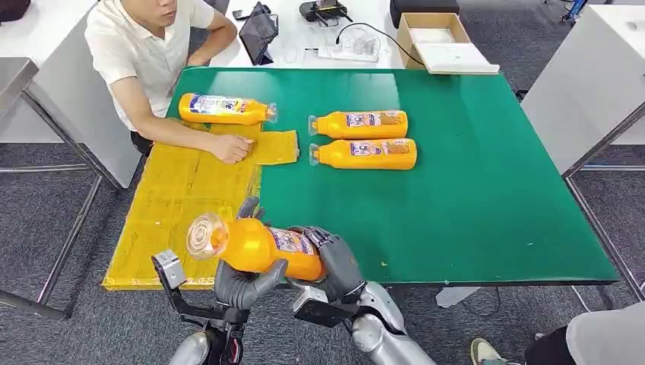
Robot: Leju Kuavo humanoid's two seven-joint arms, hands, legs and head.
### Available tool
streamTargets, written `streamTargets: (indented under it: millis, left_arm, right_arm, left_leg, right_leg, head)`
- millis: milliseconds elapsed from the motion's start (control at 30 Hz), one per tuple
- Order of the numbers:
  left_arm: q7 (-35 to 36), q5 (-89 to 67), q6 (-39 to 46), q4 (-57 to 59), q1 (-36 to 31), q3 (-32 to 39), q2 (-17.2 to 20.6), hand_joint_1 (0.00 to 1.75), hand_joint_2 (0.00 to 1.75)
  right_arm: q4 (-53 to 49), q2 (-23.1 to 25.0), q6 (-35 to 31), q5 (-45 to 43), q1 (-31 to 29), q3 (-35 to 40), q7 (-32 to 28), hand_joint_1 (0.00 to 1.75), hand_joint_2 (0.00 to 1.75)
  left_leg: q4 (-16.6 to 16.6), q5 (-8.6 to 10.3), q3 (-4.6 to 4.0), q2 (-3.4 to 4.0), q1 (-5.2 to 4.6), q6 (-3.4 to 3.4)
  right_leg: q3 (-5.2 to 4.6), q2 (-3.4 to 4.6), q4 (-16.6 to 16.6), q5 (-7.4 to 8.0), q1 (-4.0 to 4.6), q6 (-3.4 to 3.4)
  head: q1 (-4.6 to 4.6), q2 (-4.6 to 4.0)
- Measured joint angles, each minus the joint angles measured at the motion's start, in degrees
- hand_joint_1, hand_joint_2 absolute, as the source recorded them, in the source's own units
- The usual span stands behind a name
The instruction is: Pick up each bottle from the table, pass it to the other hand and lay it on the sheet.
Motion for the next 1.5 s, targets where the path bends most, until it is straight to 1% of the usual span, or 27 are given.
streamTargets:
  millis: [33, 300, 867, 900, 933, 967, 1000, 1033, 1100, 1133, 1333, 1500]
  left_arm:
    - [0.26, 0.48, 0.02, 0.15, -0.10, -0.07, 0.00, 0.00, 1.75]
    - [0.57, 0.74, 1.60, 2.75, -1.70, -0.72, 0.00, 0.00, 1.75]
    - [0.22, 0.74, 1.60, 4.11, -2.24, -0.74, 0.00, 0.00, 1.75]
    - [0.22, 0.74, 1.60, 4.11, -2.24, -0.74, 0.00, 1.26, 1.75]
    - [0.22, 0.74, 1.60, 4.11, -2.23, -0.74, 0.00, 1.75, 1.75]
    - [0.22, 0.74, 1.60, 4.13, -2.23, -0.74, 0.00, 1.75, 1.75]
    - [0.22, 0.74, 1.57, 4.13, -2.23, -0.74, 0.00, 1.75, 1.75]
    - [0.04, 0.72, 1.60, 4.13, -2.23, -0.74, 0.00, 1.75, 1.75]
    - [-0.59, 0.46, 1.71, 4.13, -2.25, -0.74, 0.00, 1.75, 1.75]
    - [-0.79, 0.41, 1.97, 4.13, -2.32, -0.74, 0.00, 1.75, 1.75]
    - [-1.62, 1.29, 2.78, 4.13, -2.55, -0.44, 0.00, 1.75, 1.75]
    - [-2.58, 3.26, 2.78, 3.80, -2.66, 0.44, 0.04, 1.75, 1.75]
  right_arm:
    - [0.00, 0.00, 0.18, -0.31, 0.00, 0.24, -0.07, 1.73, 1.75]
    - [0.59, 1.16, 1.13, -2.29, -0.57, 2.33, -0.63, 1.75, 1.75]
    - [1.84, 1.31, 1.18, -3.10, -1.17, 3.15, -0.63, 1.75, 1.75]
    - [1.84, 1.31, 1.18, -3.10, -1.19, 3.15, -0.63, 1.66, 1.75]
    - [1.84, 1.31, 1.18, -3.10, -1.19, 3.15, -0.63, 1.59, 1.75]
    - [1.84, 1.31, 1.18, -3.10, -1.19, 3.15, -0.61, 1.38, 1.75]
    - [1.84, 1.31, 1.18, -3.10, -1.21, 3.17, -0.63, 0.30, 1.75]
    - [1.86, 1.31, 1.20, -3.19, -1.26, 3.19, -0.63, 0.00, 1.75]
    - [2.01, 1.31, 1.44, -3.41, -1.39, 3.41, -0.61, 0.00, 1.75]
    - [2.12, 1.31, 1.68, -3.45, -1.39, 3.63, -0.68, 0.00, 0.00]
    - [2.80, 1.40, 1.27, -3.85, -1.29, 5.31, -2.73, 0.00, 0.00]
    - [2.80, 1.22, -3.83, -2.34, -0.32, 5.99, -5.27, 0.00, 0.00]
  left_leg:
    - [0.00, 0.00, 0.00, 0.01, 0.00, 0.00]
    - [0.00, 0.00, -0.01, 0.01, 0.01, 0.00]
    - [0.00, 0.00, -0.03, 0.01, 0.01, 0.00]
    - [0.00, 0.00, -0.03, 0.01, 0.01, 0.00]
    - [0.00, 0.00, -0.03, 0.01, 0.01, 0.00]
    - [0.00, 0.00, -0.03, 0.01, 0.01, 0.00]
    - [0.00, 0.00, -0.03, 0.01, 0.01, 0.00]
    - [0.00, 0.00, -0.03, 0.01, 0.01, 0.00]
    - [0.00, 0.00, -0.03, 0.01, 0.01, 0.00]
    - [0.00, 0.00, -0.03, 0.00, 0.01, 0.00]
    - [0.00, 0.00, -0.04, 0.01, 0.01, 0.00]
    - [0.00, 0.00, -0.04, 0.01, 0.01, 0.00]
  right_leg:
    - [0.00, 0.00, 0.00, 0.00, 0.00, 0.00]
    - [-0.03, 0.00, 0.01, 0.00, 0.01, 0.00]
    - [-0.04, 0.00, 0.00, 0.00, 0.01, 0.00]
    - [-0.04, 0.00, 0.00, 0.00, 0.01, 0.00]
    - [-0.04, 0.00, 0.01, 0.00, 0.01, 0.00]
    - [-0.04, 0.00, 0.01, 0.00, 0.01, 0.00]
    - [-0.04, 0.00, 0.01, 0.00, 0.01, 0.00]
    - [-0.04, 0.00, 0.01, 0.00, 0.01, 0.00]
    - [-0.03, 0.00, 0.01, 0.00, 0.01, 0.00]
    - [-0.03, 0.00, 0.01, 0.00, 0.01, 0.00]
    - [-0.06, 0.00, 0.01, 0.00, 0.01, 0.00]
    - [-0.07, 0.00, 0.00, 0.00, 0.01, 0.00]
  head:
    - [-0.02, -0.02]
    - [0.00, 0.00]
    - [-0.02, -0.02]
    - [0.00, 0.00]
    - [-0.02, -0.02]
    - [0.00, -0.02]
    - [0.00, 0.00]
    - [0.00, 0.00]
    - [0.00, 0.00]
    - [0.00, 0.00]
    - [0.00, 0.00]
    - [0.00, 0.00]
